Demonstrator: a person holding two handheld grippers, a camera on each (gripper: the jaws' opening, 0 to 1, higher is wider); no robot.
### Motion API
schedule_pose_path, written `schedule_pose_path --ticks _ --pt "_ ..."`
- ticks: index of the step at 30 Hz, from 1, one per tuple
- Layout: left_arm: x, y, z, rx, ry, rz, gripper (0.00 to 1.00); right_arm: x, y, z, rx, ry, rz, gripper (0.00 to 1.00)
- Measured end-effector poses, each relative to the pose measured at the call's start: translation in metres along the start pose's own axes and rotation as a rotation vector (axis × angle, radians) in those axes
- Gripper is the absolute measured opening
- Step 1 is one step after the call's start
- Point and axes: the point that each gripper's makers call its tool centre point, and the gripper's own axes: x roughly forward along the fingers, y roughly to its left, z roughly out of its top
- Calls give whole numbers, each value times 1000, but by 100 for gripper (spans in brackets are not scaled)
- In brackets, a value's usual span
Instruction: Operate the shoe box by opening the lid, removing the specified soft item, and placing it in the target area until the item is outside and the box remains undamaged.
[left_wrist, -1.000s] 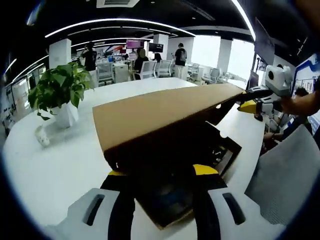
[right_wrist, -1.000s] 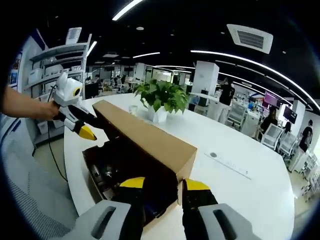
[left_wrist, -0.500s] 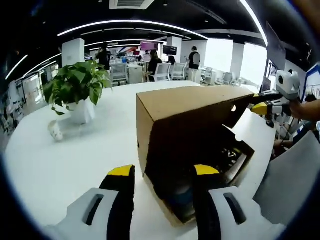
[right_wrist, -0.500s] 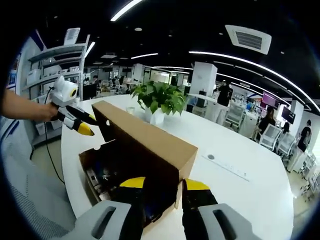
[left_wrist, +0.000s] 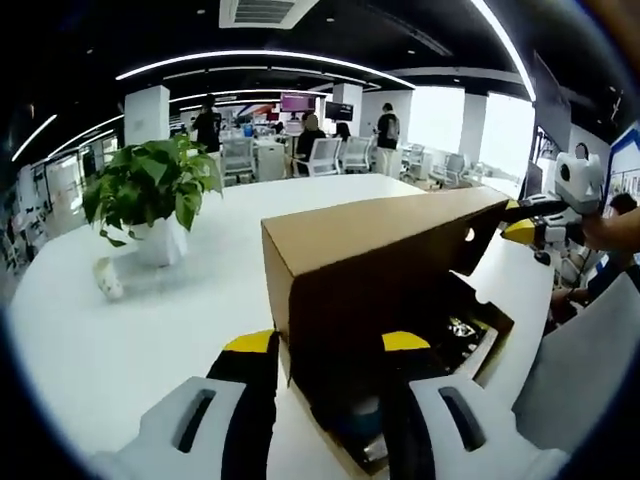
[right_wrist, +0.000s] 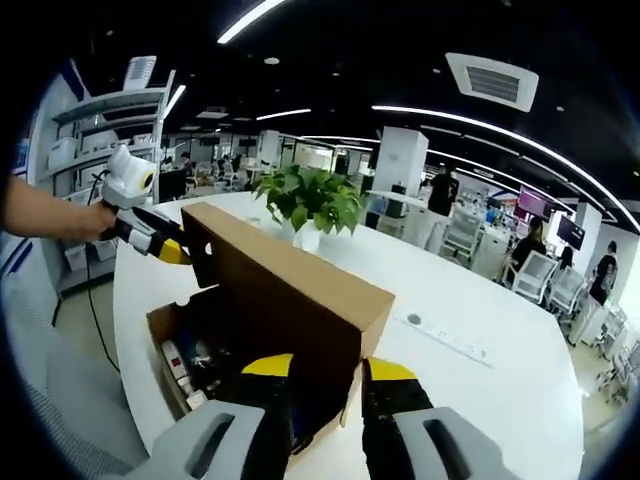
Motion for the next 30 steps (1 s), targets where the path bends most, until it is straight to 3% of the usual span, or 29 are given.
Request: schedule_pose_path --ticks 13,25,30 --pt "6 6 -2 -24 13 17 29 12 -20 8 -5 -10 -46 11" --pt "15 22 3 -23 14 61 14 23 -36 12 14 -16 -72 4" --pt "22 26 4 -32 22 65 14 27 -43 13 23 -15 -84 0"
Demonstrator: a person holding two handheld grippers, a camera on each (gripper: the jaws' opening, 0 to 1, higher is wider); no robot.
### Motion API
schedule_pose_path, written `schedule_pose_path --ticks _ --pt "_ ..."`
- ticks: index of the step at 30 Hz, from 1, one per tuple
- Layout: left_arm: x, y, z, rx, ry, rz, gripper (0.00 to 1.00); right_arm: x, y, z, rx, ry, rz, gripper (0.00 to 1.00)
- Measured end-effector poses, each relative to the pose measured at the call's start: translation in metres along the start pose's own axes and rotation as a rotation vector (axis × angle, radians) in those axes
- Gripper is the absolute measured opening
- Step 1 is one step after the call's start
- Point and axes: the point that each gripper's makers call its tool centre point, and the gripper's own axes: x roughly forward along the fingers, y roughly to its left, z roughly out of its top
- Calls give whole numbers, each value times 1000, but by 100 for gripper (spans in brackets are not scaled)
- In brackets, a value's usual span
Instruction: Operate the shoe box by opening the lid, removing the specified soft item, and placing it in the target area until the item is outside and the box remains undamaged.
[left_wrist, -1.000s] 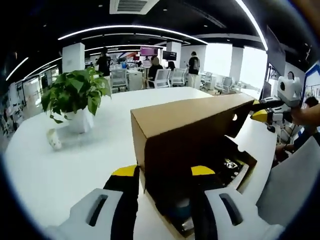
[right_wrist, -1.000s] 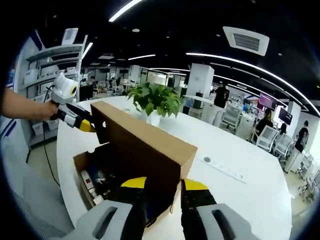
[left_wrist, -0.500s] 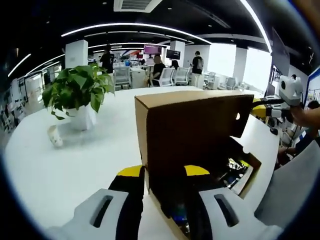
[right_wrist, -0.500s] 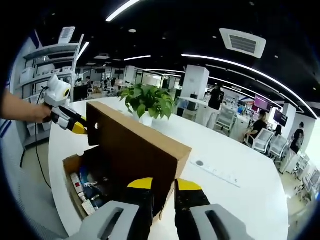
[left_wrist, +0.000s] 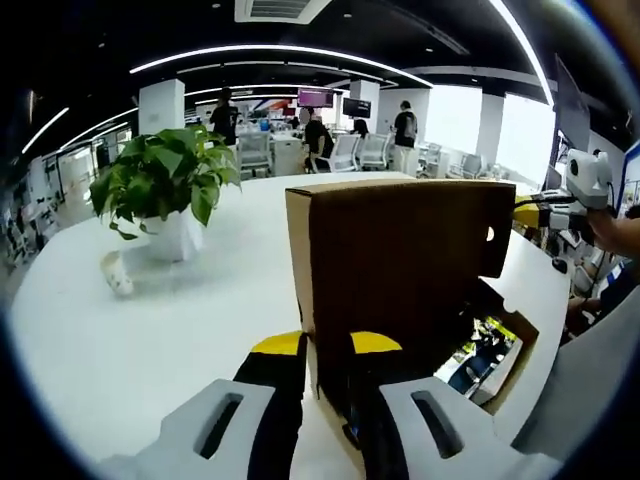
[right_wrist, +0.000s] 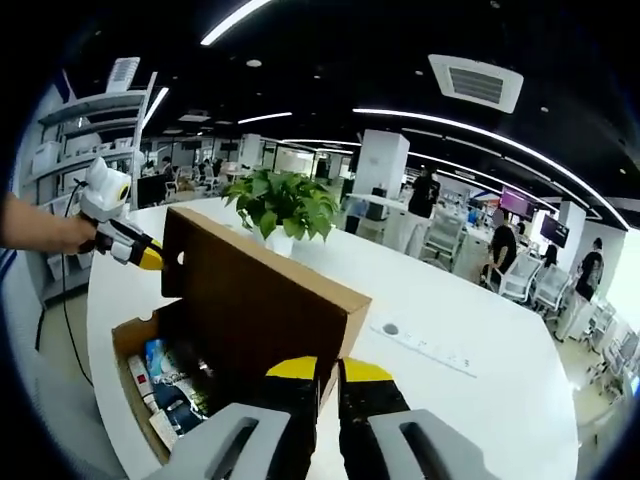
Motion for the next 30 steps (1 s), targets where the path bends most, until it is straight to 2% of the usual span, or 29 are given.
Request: schedule_pose_path --ticks 5,9,18,25,30 --pt "6 4 0 7 9 9 12 5 -5 1 9 1 -6 0" --pt "9 14 1 32 12 38 3 10 -9 1 14 4 -10 0" --pt "15 19 4 8 11 36 2 18 -14 1 28 7 -11 0" --pt "19 21 6 3 12 38 1 23 -16 -13 61 29 -4 2" --pt "22 22 7 5 18 37 1 26 -11 -33 87 67 7 3"
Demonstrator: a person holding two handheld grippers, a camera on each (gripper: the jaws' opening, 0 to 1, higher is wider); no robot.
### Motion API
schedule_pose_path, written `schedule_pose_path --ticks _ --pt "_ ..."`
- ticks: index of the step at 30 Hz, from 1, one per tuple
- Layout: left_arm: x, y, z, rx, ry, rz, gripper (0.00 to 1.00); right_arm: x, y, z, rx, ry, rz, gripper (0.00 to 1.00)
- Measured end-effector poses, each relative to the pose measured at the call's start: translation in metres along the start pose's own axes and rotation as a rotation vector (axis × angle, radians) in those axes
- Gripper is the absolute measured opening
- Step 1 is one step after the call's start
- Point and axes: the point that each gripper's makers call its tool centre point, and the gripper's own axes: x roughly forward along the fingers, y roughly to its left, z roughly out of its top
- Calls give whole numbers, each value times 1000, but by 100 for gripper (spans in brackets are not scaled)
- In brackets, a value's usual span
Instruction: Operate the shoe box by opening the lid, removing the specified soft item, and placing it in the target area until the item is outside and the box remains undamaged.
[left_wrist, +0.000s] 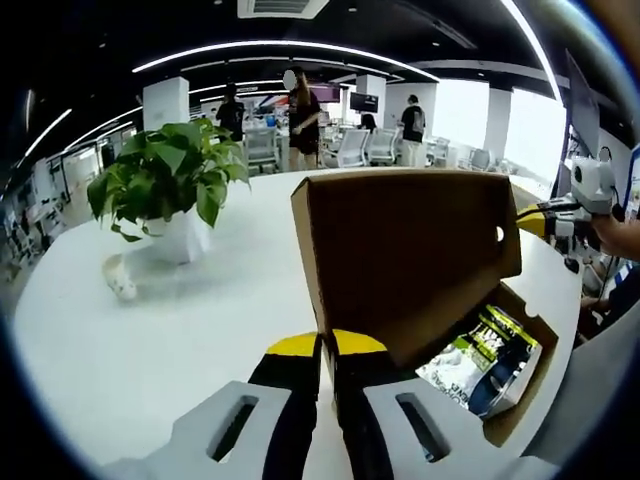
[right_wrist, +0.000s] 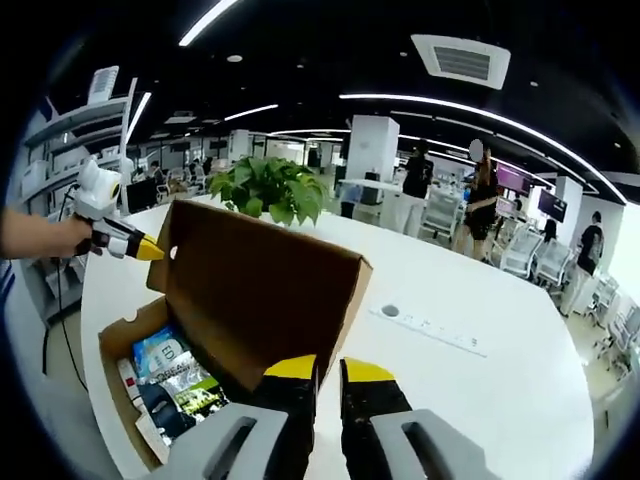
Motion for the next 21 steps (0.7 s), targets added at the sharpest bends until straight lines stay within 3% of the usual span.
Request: schedule_pose_path --ticks 14,21 --pt "15 8 2 -18 11 -4 1 13 11 -46 55 103 15 0" --pt "20 10 2 -29 14 -4 1 18 12 -50 63 112 10 0"
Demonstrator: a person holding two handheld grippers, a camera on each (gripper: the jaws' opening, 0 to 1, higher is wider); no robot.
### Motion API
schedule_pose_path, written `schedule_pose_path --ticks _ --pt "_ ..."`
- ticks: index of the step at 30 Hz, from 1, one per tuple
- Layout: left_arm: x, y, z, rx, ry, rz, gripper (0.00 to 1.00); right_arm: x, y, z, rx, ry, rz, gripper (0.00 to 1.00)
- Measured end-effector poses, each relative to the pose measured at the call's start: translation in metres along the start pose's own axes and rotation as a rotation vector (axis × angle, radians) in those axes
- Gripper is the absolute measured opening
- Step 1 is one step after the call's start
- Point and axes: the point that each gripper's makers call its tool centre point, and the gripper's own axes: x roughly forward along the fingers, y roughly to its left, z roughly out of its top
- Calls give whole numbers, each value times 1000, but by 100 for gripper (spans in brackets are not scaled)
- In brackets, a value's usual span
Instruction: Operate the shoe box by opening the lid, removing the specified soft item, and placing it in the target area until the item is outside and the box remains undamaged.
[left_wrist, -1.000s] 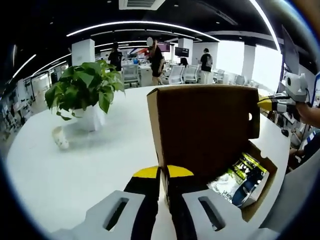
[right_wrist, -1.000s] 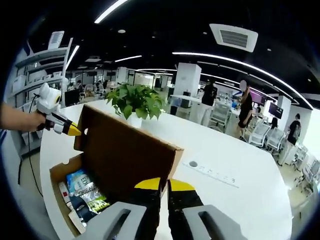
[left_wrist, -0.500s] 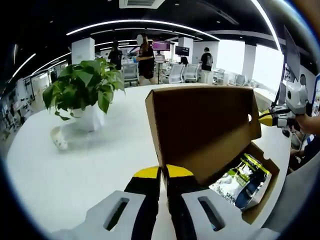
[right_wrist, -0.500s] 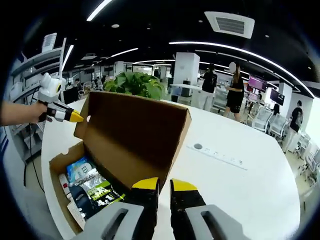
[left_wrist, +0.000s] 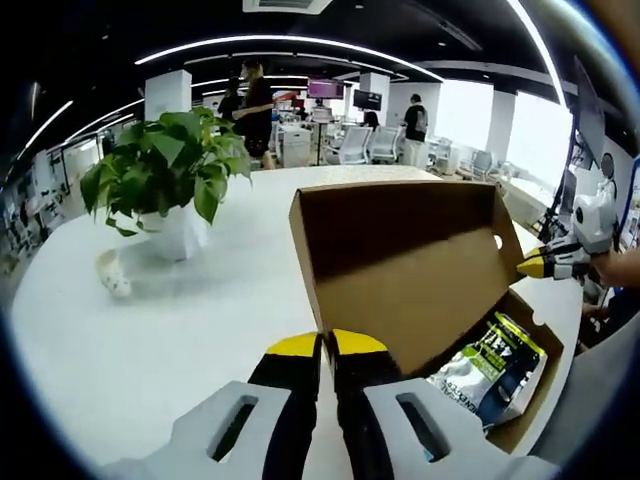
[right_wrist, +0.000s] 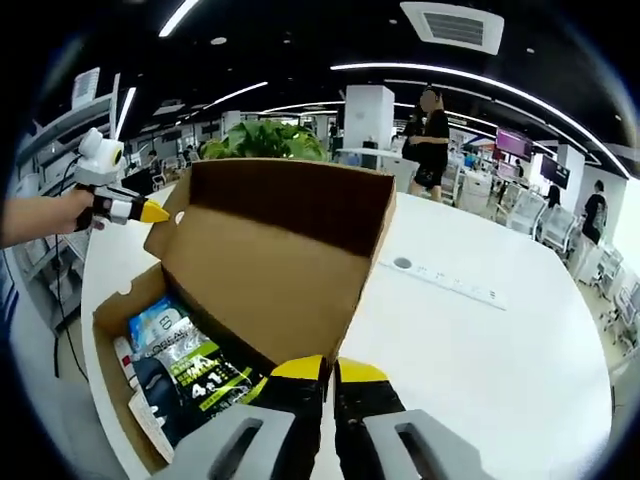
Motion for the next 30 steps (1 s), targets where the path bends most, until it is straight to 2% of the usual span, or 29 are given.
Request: schedule_pose_path --ticks 9,23,30 --pt "10 3 -3 -19 12 5 3 5 -4 1 6 2 -1 0" --pt "9 -3 -34 -78 70 -3 3 15 -9 1 8 14 0 0" --pt "10 -3 -41 -115 78 1 3 20 -12 0 21 31 2 0"
